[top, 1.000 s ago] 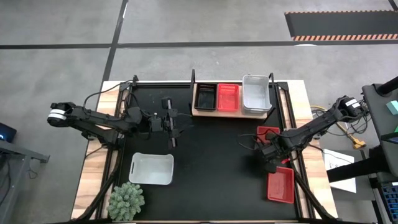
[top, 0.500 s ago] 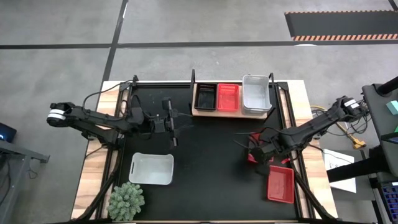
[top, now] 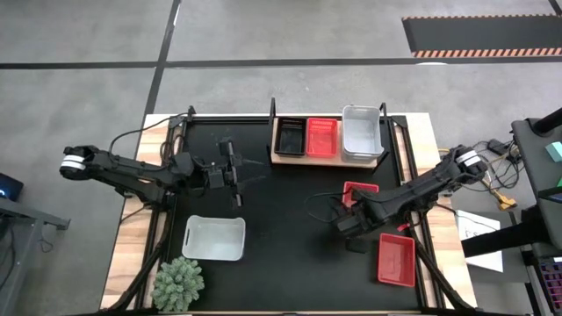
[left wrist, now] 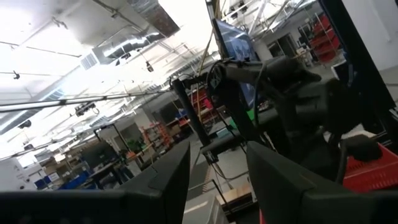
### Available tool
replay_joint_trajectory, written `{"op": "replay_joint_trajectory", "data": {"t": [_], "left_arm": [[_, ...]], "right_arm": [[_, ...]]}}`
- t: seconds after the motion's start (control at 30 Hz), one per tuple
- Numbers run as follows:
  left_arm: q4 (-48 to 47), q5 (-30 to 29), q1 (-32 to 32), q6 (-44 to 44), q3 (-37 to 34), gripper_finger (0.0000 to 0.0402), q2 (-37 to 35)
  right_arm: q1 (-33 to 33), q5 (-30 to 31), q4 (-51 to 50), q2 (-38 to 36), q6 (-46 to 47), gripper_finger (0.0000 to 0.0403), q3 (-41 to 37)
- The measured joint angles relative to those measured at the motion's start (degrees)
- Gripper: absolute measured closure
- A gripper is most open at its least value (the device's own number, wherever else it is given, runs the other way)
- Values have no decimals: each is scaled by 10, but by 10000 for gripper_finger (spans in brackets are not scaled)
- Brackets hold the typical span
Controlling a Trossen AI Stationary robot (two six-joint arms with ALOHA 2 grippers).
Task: Stack baskets on shelf by color
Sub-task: Stack the top red bin into the top of the red bins on the shelf
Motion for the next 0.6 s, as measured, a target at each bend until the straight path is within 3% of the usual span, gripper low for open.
{"op": "replay_joint_trajectory", "data": {"t": [0.17,0.33,0.47,0.6], "left_arm": [[2,0,0,0,-13,259,-16],[0,0,0,0,-23,259,-29],[3,0,0,0,-23,259,-30],[4,0,0,0,-23,259,-30]], "right_arm": [[-6,4,-23,19,-8,394,78],[-29,58,-30,19,-32,394,145],[-69,119,-31,21,-93,394,195],[-134,127,-30,29,-170,394,233]]}}
